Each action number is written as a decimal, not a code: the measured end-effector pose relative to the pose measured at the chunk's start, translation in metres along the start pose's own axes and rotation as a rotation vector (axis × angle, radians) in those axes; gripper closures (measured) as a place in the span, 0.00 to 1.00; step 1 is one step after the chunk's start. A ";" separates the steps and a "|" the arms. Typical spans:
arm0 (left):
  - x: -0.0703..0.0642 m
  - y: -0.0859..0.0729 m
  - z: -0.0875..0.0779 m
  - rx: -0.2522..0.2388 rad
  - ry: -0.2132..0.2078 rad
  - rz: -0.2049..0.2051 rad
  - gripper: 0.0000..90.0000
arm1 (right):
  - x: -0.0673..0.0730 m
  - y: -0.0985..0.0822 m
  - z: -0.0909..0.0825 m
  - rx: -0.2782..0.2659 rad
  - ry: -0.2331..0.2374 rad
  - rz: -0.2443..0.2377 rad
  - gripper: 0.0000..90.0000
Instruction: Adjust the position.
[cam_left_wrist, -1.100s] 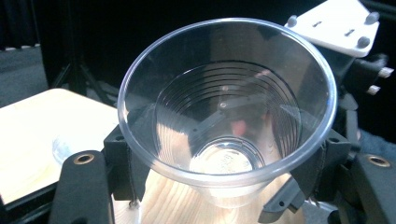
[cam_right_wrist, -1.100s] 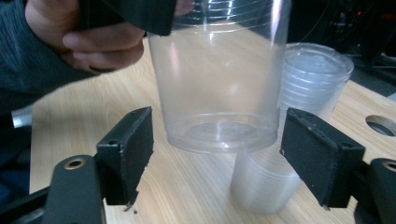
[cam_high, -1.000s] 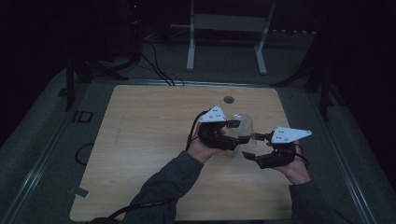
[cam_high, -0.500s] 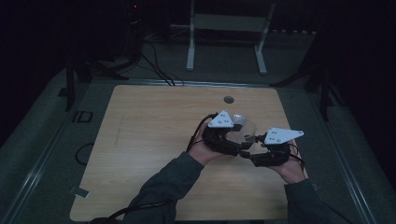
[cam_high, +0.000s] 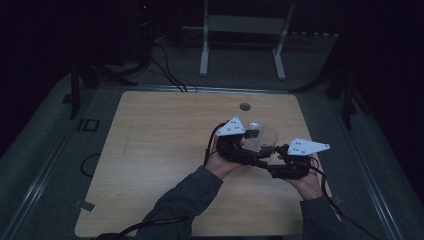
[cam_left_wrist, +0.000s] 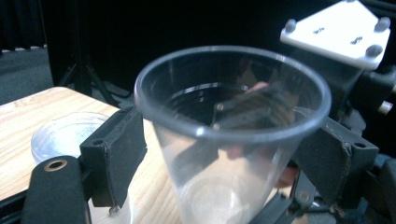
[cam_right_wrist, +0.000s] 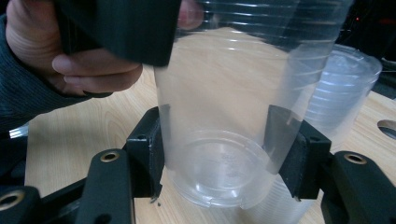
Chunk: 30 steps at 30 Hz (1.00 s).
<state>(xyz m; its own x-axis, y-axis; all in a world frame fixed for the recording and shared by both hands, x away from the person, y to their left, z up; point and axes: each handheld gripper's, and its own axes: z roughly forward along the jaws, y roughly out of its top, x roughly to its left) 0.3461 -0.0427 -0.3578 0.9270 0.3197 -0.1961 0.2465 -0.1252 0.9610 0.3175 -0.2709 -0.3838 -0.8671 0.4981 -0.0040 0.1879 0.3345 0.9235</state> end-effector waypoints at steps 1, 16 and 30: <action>0.000 0.000 0.000 -0.006 0.006 0.001 0.22 | 0.000 -0.001 0.001 0.001 0.001 0.003 0.45; -0.005 -0.001 0.003 -0.014 0.017 0.024 0.33 | 0.001 -0.001 0.002 0.026 0.016 0.008 0.34; -0.005 -0.002 0.001 -0.005 0.059 0.052 0.33 | -0.001 -0.015 -0.016 0.025 -0.044 0.017 0.26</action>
<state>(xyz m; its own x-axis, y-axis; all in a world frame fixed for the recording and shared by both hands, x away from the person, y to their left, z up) 0.3413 -0.0450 -0.3592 0.9203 0.3674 -0.1346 0.1972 -0.1383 0.9706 0.3082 -0.2892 -0.3911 -0.8426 0.5385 -0.0054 0.2145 0.3448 0.9138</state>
